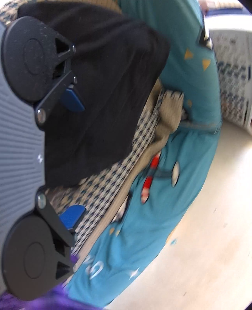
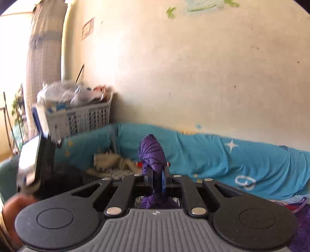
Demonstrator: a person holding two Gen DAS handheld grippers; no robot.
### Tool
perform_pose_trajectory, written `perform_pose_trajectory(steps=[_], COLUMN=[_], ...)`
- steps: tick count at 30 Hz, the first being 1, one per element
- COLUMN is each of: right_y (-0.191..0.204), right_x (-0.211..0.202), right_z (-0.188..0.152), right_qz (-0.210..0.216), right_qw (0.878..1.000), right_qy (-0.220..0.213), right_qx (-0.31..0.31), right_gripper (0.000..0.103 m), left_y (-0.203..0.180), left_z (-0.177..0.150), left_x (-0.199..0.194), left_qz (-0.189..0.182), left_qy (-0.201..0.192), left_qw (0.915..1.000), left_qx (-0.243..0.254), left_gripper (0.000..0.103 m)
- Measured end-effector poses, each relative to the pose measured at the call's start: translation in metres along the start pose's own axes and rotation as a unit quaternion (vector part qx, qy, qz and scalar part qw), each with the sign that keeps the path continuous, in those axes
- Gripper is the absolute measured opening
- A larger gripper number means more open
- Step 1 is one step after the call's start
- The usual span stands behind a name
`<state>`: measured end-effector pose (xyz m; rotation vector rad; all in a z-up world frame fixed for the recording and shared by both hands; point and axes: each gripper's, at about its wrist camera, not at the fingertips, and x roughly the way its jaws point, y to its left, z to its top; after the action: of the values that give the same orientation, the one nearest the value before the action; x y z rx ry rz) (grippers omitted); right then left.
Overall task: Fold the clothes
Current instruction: 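Lift the purple garment high with the right gripper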
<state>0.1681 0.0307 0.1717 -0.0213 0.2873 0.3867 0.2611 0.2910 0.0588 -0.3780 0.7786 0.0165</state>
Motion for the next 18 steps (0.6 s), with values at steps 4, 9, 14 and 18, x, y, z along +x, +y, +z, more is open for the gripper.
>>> perform_pose_trajectory(steps=[4, 9, 14, 18], right_y=[-0.003, -0.006, 0.0, 0.006], right_x=[0.002, 0.008, 0.008, 0.007], right_z=[0.024, 0.045, 0.052, 0.054], right_qz=[-0.012, -0.019, -0.019, -0.011], right_qw=[1.0, 0.999, 0.998, 0.997], right_qy=[-0.027, -0.046, -0.058, -0.065], right_qx=[0.009, 0.021, 0.03, 0.033], right_gripper=[0.008, 0.008, 0.008, 0.008], left_y=[-0.014, -0.035, -0.051, -0.056], left_z=[-0.009, -0.02, -0.031, -0.034], left_x=[-0.003, -0.001, 0.007, 0.018], left_qz=[-0.056, -0.119, -0.157, -0.155], left_qy=[0.012, 0.029, 0.05, 0.055], left_qw=[0.998, 0.9909, 0.9851, 0.9862], left_qx=[0.025, 0.056, 0.048, 0.018], left_gripper=[0.103, 0.103, 0.103, 0.103])
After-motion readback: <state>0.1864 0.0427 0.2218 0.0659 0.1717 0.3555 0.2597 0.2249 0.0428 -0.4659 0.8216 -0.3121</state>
